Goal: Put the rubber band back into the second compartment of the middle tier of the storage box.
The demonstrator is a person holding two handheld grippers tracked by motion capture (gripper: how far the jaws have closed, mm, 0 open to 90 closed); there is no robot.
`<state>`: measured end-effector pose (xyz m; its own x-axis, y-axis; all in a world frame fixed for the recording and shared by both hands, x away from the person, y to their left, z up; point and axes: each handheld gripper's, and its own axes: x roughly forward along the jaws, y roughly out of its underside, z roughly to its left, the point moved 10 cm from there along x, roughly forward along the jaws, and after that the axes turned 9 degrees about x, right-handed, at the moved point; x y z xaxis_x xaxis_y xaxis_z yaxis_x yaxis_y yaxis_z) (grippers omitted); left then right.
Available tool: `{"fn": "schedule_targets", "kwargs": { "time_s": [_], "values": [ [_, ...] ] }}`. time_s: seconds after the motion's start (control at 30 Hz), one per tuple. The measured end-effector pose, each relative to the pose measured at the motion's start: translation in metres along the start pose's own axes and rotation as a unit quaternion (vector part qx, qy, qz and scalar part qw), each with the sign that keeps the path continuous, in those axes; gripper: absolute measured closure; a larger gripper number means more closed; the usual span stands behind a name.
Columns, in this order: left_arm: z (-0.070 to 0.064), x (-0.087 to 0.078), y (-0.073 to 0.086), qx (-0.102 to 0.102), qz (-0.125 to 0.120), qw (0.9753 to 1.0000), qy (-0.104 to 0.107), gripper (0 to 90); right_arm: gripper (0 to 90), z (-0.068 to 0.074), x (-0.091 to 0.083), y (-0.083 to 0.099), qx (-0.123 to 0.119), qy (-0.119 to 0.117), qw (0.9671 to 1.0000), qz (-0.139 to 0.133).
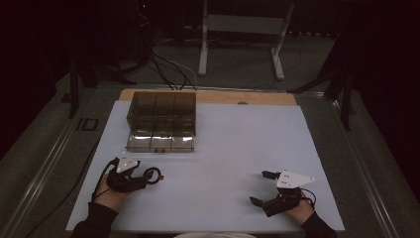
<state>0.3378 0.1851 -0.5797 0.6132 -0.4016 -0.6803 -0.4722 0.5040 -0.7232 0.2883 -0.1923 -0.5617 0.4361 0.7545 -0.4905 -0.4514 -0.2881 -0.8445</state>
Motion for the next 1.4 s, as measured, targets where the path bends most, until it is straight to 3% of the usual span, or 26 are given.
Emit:
{"fn": "schedule_targets", "kwargs": {
  "time_s": [0.1,0.27,0.33,0.47,0.87,1.07,1.4],
  "values": [
    [0.001,0.003,0.005,-0.010,0.019,0.9997,-0.013,37.9,0.0,0.000,0.000,0.000,-0.001,0.000,1.0000,0.001],
    [0.002,0.002,0.006,-0.008,0.027,0.9994,-0.022,57.5,0.0,0.000,0.000,0.001,0.000,0.000,1.0000,0.002],
    [0.002,0.003,0.007,-0.008,0.029,0.9994,-0.015,63.3,0.0,0.000,0.001,0.001,-0.001,0.001,1.0000,0.002],
    [-0.001,0.007,0.011,-0.006,0.035,0.9994,-0.004,65.4,0.0,0.000,0.001,0.001,-0.001,0.001,1.0000,0.003],
    [-0.005,0.011,0.014,0.006,0.068,0.9976,-0.008,79.7,0.0,0.000,0.001,0.001,-0.003,0.000,1.0000,0.005],
    [-0.007,0.012,0.013,0.000,0.071,0.9974,-0.007,85.5,0.0,0.001,0.000,0.001,-0.004,0.000,1.0000,0.003],
    [-0.007,0.012,0.012,0.001,0.072,0.9973,-0.007,87.9,0.0,0.000,0.000,0.000,-0.002,0.001,1.0000,0.003]
  ]
}}
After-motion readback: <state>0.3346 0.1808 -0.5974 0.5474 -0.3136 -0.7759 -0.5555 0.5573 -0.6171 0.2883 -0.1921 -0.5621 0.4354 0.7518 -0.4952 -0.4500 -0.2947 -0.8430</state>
